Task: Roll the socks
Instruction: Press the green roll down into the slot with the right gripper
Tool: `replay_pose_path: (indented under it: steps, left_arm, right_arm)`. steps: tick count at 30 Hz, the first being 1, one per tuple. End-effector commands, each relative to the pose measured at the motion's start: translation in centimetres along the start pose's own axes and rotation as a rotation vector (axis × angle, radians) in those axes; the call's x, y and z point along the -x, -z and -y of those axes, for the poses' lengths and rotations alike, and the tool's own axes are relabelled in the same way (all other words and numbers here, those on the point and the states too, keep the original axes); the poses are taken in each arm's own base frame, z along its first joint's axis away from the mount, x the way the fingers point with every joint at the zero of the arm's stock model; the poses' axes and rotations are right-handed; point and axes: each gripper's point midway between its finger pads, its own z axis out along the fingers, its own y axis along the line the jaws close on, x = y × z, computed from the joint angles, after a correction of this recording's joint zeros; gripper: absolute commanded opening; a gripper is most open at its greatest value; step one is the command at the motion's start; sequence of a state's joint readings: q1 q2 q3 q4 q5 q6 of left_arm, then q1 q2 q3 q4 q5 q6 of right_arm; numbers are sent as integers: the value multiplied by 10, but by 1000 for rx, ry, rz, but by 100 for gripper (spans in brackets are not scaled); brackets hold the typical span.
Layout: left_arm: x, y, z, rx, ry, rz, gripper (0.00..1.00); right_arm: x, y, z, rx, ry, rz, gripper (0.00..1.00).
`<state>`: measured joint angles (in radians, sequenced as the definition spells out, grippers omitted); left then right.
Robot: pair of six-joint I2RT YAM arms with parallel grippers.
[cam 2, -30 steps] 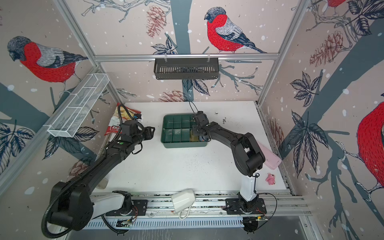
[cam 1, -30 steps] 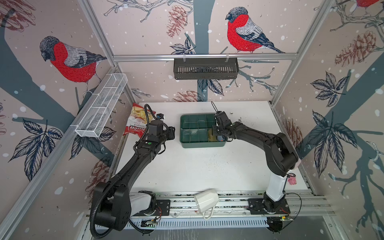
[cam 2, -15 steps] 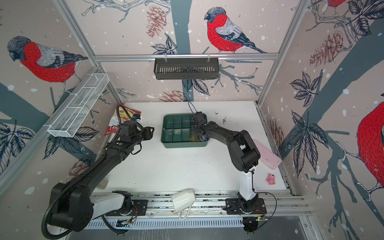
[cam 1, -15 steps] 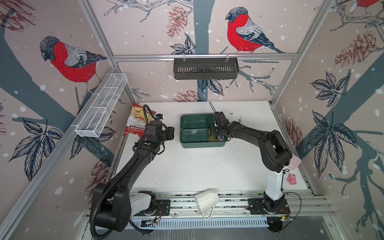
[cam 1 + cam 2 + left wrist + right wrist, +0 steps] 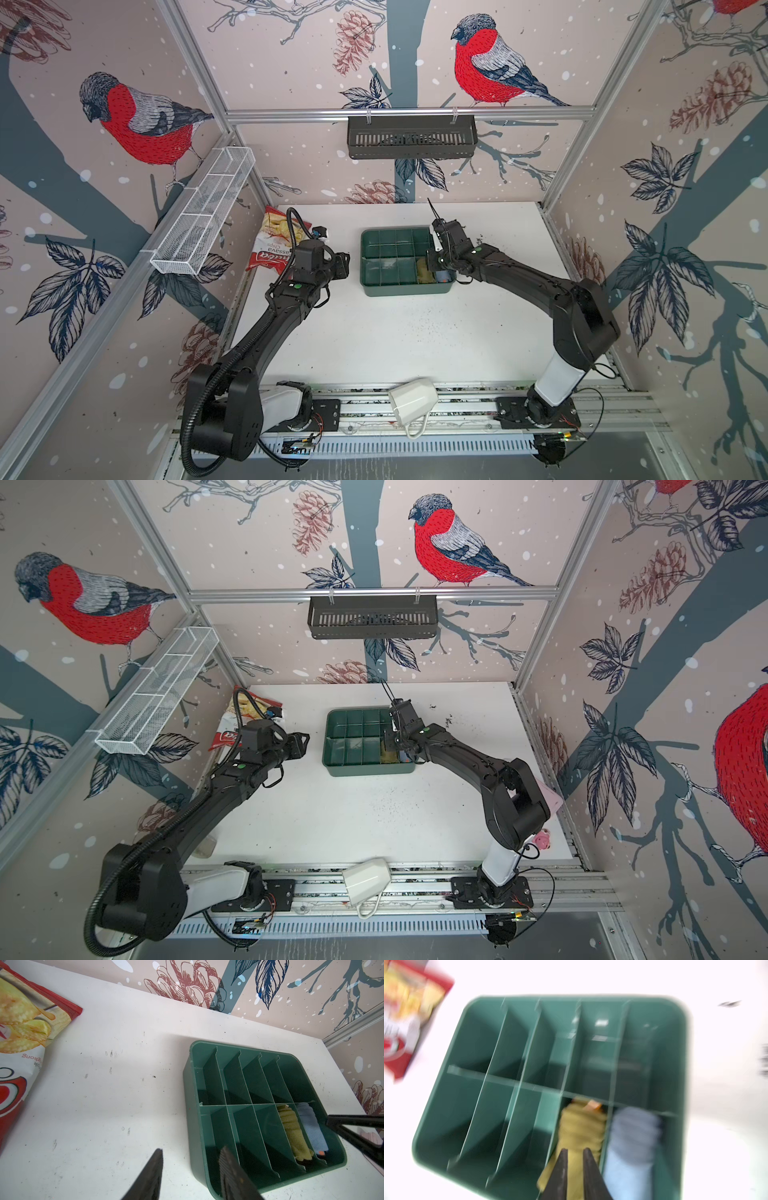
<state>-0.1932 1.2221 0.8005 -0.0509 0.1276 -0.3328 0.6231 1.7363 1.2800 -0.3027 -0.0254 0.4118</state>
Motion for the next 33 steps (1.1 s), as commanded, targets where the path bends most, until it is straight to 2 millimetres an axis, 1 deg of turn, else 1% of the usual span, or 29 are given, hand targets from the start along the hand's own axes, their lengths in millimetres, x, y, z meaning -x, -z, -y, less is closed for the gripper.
replay_pose_path:
  steps: [1,5,12,19,27,33]
  left_arm:
    - [12,0,4,-15,-16,36,46]
    - [11,-1,4,-14,-18,32,46]
    - [10,-1,3,-13,-17,32,46]
    - [9,-2,1,-9,-16,29,46]
    - [8,-3,0,-9,-15,29,47]
    - [8,-2,-2,-4,-13,31,47]
  right_arm:
    - [-28,-4,-18,102,43,-111,12]
    - [-35,-9,-19,97,51,-131,8]
    - [-38,-15,-30,102,85,-153,7]
    - [-49,-20,-25,45,110,-196,6]
    - [-57,-20,-10,-44,129,-223,6]
    - [-68,-31,-7,-53,136,-266,6]
